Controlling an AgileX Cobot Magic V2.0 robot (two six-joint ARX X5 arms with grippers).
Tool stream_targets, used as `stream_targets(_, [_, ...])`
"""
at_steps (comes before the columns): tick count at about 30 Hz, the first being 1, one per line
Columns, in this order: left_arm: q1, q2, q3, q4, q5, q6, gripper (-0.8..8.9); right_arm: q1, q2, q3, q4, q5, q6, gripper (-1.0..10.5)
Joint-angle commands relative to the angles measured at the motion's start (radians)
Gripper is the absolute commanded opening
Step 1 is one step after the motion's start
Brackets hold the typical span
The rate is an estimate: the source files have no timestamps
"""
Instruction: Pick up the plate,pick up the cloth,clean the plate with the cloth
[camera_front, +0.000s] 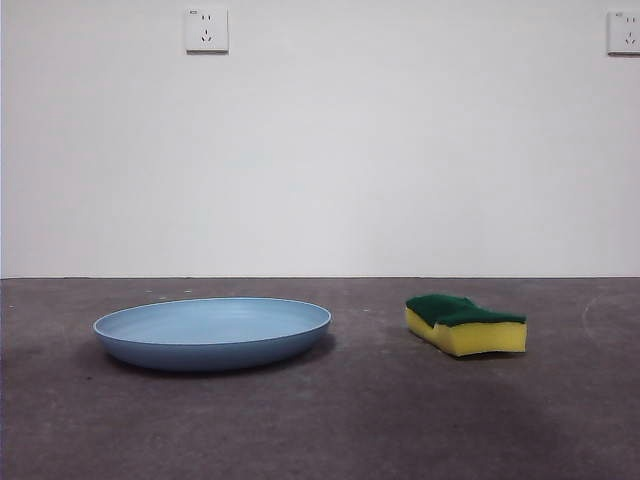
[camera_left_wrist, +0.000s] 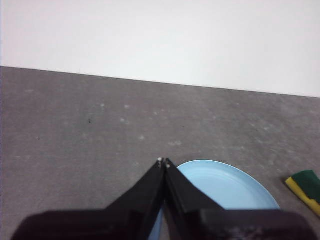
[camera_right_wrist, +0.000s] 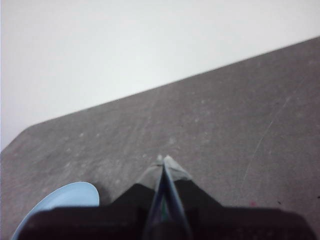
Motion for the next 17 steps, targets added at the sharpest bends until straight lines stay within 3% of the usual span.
stream_targets(1, [0.003, 0.1, 0.09, -0.049, 0.04, 0.003, -0.06, 0.002, 0.108, 0.118, -0.067, -0.041, -0.056, -0.1])
stream_targets(7, [0.002, 0.332, 0.28, -0.204, 0.174, 0.057, -0.03, 0.002, 0.34, 0.351, -0.27, -0.161, -0.185, 0.0])
stream_targets(10, [0.0, 0.436, 0.361, -0.28, 0.18, 0.062, 0.14, 0.002, 0.438, 0.433, -0.348, -0.213, -0.246, 0.1])
stream_targets(12, [0.0, 0.492, 0.401, -0.313, 0.182, 0.062, 1.51, 0.003, 0.487, 0.467, -0.368, -0.229, -0.256, 1.0])
stream_targets(15, [0.0, 0.557, 0.438, -0.323, 0.203, 0.061, 4.49, 0.003, 0.538, 0.494, -0.371, -0.229, -0.256, 3.9])
stream_targets(17, [0.0, 0.593, 0.451, -0.317, 0.203, 0.061, 4.71, 0.003, 0.56, 0.498, -0.369, -0.228, -0.255, 5.1])
